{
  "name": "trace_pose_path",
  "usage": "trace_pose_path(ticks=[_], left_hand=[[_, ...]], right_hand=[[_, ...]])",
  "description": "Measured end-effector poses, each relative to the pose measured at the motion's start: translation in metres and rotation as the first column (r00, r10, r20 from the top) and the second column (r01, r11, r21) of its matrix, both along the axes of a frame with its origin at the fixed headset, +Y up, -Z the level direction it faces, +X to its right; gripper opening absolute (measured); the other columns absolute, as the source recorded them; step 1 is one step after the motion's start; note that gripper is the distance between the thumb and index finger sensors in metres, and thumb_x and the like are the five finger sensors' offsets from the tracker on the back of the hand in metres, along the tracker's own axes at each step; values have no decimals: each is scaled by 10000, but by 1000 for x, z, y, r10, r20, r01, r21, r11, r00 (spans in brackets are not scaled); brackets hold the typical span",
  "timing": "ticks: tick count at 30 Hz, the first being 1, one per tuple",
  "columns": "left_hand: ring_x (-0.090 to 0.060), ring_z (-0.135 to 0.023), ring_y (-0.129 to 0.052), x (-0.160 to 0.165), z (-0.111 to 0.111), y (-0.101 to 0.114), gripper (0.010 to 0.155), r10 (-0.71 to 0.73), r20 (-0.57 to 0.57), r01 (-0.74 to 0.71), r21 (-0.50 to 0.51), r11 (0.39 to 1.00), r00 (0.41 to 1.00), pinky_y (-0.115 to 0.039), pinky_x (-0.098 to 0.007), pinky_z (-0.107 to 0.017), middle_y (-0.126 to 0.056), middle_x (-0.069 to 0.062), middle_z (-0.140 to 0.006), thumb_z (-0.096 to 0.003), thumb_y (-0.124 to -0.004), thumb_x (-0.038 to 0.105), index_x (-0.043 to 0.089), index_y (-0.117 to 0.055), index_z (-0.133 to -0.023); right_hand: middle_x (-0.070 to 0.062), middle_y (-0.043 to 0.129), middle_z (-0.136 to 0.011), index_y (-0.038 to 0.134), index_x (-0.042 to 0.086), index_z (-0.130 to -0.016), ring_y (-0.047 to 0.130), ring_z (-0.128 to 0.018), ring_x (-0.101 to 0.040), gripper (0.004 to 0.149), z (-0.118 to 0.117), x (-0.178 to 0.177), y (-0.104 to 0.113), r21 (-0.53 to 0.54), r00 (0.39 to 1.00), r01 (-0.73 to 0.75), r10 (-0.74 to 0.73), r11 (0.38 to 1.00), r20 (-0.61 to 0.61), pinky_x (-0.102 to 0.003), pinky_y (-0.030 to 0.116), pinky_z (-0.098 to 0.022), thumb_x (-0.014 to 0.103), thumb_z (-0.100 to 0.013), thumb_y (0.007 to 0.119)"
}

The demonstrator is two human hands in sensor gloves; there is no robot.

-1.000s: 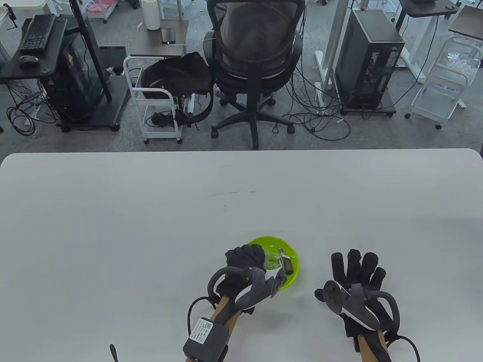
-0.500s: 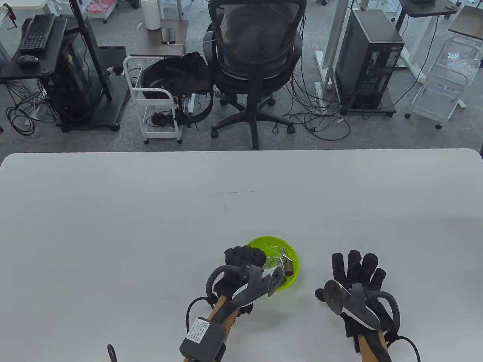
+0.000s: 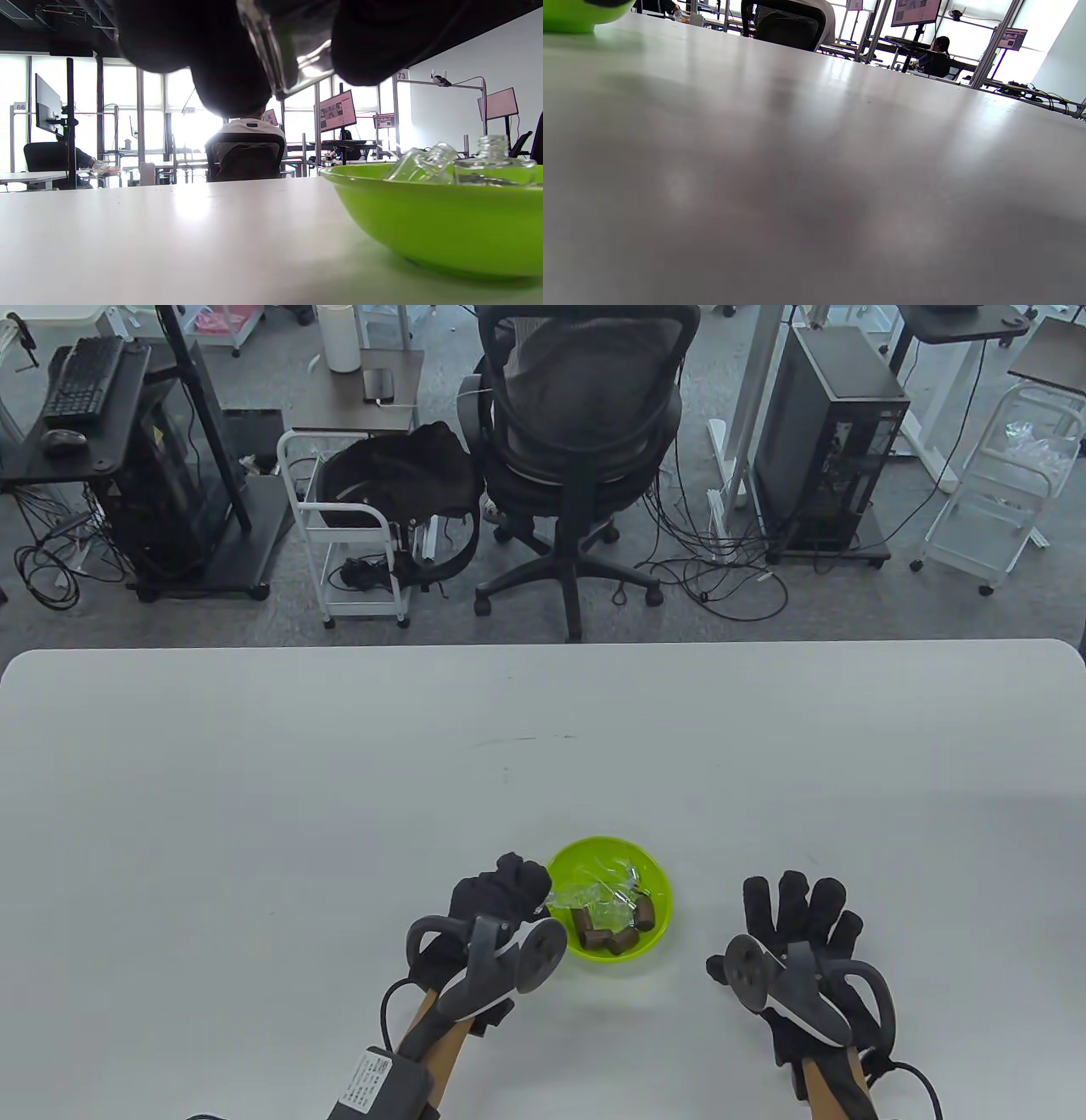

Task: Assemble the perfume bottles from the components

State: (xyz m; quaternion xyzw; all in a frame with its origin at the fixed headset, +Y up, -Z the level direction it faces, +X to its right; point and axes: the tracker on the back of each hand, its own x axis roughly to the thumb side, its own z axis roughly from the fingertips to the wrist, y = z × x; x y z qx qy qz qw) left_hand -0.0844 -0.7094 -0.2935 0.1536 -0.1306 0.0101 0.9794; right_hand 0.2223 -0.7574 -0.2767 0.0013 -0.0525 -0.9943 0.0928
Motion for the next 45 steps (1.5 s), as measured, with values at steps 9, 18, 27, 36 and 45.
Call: trace_pose_path(ticks=[9, 18, 27, 36, 45], left_hand=[[-176, -586, -1017, -29, 4, -20, 542, 74, -32, -74, -5, 997, 997, -832, -350, -555, -876, -66, -906, -484, -831, 511, 268, -589, -904], [-174, -584, -1020, -32, 5, -18, 550, 108, -25, -108, 15, 994, 994, -834, -348, -553, -877, -69, -903, -483, -830, 512, 257, -590, -907], [-170, -576, -1023, -37, 8, -16, 555, 137, -21, -137, 20, 990, 990, -838, -345, -547, -882, -68, -897, -481, -831, 513, 253, -593, -910], [-168, -578, -1022, -35, 9, -16, 558, 129, -19, -129, 27, 991, 991, -838, -344, -548, -881, -65, -898, -480, -831, 515, 255, -592, -912], [-168, -575, -1023, -34, 9, -15, 558, 129, -23, -128, 25, 991, 991, -838, -343, -547, -882, -65, -896, -481, -830, 516, 254, -593, -912]], right_hand=[[-309, 149, -1219, 92, 183, -1176, 248, -1086, -663, 928, -6, -15, 11, 89, 997, 77, -75, 993, -34, -742, 390, -777, 622, -552, 619], [-97, 522, -1212, 363, 281, -1162, 674, -1003, -349, 748, -39, -79, 52, 152, 977, 169, -146, 974, -153, -571, 603, -791, 500, -552, 736], [-85, 688, -1071, 611, 334, -1077, 696, -892, -283, 527, -72, -124, 40, 64, 993, 88, -83, 994, -82, -586, 579, -778, 450, -575, 721], [-111, 633, -1086, 649, 370, -1049, 660, -908, -306, 468, -76, -121, 30, -7, 995, 67, -67, 998, -73, -606, 543, -784, 400, -586, 710], [-135, 567, -1094, 706, 404, -976, 612, -926, -320, 458, -75, -128, 21, 12, 997, -3, 4, 1000, -75, -631, 483, -800, 447, -521, 739]])
